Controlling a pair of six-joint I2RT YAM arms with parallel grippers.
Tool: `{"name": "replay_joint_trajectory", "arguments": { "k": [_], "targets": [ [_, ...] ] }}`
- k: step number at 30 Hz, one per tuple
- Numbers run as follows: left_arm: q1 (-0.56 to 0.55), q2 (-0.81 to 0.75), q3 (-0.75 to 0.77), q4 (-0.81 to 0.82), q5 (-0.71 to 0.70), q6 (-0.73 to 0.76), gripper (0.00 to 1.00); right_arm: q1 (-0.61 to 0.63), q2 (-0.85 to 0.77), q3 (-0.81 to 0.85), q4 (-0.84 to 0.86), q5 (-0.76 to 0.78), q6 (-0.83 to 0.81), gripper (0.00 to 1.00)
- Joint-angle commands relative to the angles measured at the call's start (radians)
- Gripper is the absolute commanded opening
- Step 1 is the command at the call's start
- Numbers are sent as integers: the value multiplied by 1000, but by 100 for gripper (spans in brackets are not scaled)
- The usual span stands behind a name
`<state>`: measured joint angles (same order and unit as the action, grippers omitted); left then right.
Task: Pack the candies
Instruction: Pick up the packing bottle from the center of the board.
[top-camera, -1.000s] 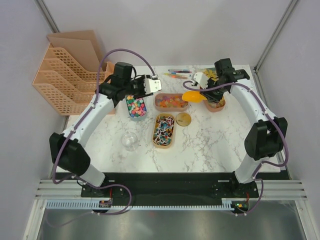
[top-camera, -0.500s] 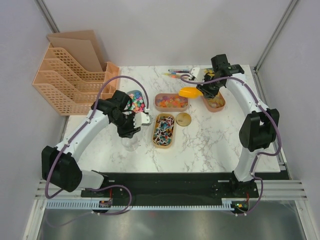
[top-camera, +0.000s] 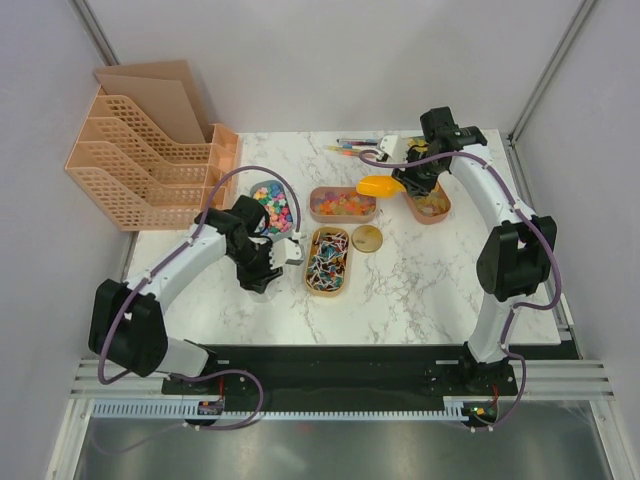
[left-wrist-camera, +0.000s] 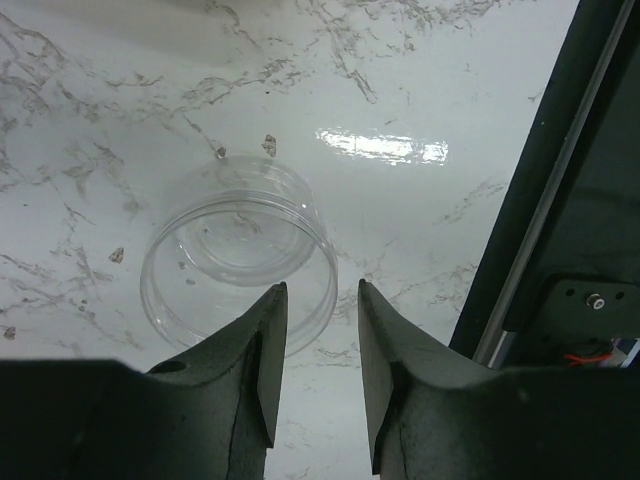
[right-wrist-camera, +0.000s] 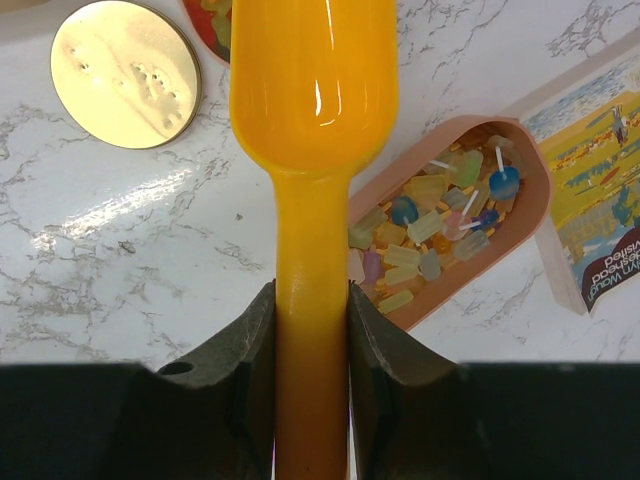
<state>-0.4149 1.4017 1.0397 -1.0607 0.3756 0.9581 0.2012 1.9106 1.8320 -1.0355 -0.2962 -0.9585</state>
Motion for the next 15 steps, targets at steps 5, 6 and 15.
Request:
{"name": "replay_joint_trajectory", "arguments": {
  "k": [5,6,15],
  "targets": [
    [-2,77,-9,85,26,-32,40,6,-2,35,-12,-17,-25,0],
    [-2,82,-12,88,23,-25,40,6,-2,33,-9,-15,-23,0],
    [-4,121,-1,90,29,7,38,4,-8,15,-8,-12,-17,0]
  ]
}}
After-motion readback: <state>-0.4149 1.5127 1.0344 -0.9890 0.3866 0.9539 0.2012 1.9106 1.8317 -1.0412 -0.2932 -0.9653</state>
